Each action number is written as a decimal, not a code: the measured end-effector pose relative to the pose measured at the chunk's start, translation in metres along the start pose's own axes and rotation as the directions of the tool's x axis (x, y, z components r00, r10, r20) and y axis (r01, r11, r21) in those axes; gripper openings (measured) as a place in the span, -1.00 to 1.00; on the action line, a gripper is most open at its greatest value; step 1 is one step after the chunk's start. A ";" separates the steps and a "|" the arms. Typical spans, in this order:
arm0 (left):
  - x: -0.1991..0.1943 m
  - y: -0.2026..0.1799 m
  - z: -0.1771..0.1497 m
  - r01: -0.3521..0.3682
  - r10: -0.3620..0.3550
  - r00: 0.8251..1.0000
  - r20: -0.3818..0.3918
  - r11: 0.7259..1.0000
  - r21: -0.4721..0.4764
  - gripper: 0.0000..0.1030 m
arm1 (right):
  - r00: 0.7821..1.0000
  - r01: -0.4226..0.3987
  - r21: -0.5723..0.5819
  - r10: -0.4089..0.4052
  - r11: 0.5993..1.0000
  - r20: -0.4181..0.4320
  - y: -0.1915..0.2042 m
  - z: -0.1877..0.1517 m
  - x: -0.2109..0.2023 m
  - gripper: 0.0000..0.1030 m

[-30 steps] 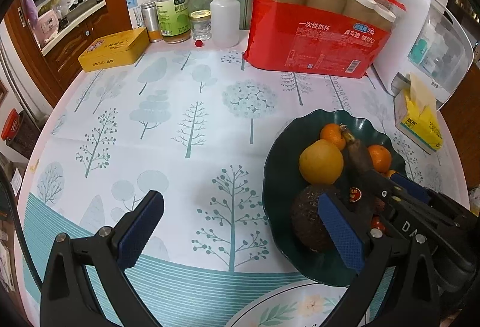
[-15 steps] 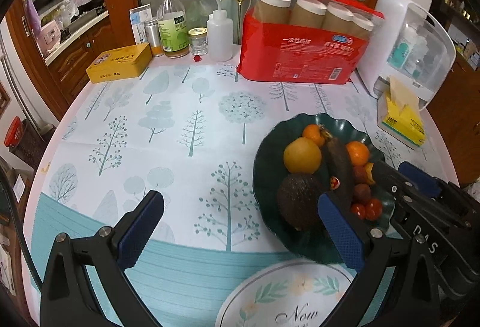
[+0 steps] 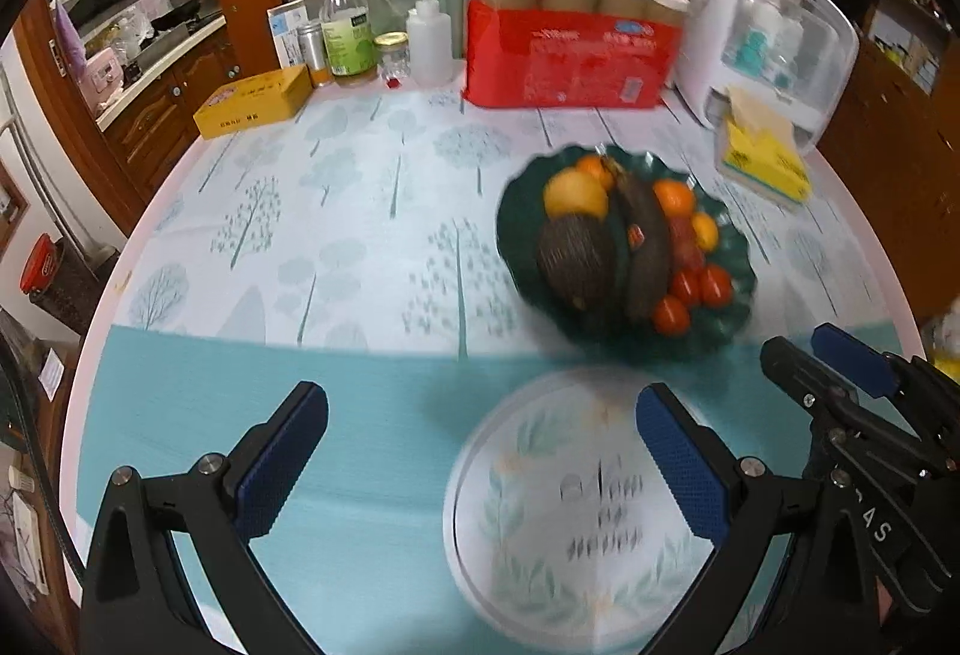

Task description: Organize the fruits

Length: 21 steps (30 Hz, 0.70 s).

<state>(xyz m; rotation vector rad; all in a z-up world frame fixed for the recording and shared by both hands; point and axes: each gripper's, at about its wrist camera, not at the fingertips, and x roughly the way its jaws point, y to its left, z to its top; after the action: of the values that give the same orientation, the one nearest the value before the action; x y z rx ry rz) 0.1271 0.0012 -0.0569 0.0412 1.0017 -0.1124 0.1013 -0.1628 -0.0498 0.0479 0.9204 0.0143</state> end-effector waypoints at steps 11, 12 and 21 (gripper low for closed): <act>-0.077 -0.005 -0.046 0.033 -0.034 0.999 0.026 0.999 0.034 0.98 | 0.998 -0.056 0.031 0.057 0.998 -0.028 0.005 -0.054 -0.074 -0.06; -0.080 -0.004 -0.047 0.033 -0.033 0.999 0.029 0.999 0.030 0.98 | 0.998 -0.056 0.031 0.057 0.998 -0.019 0.006 -0.055 -0.082 -0.05; -0.109 -0.006 -0.056 0.001 -0.002 0.998 0.060 1.000 0.023 0.98 | 0.999 -0.037 0.033 0.036 0.999 0.023 0.006 -0.060 -0.122 0.14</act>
<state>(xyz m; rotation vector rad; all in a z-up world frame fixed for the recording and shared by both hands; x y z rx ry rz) 0.0211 0.0079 0.0049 0.0582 0.9404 -0.1258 -0.0201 -0.1582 0.0112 0.0956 0.8972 0.0321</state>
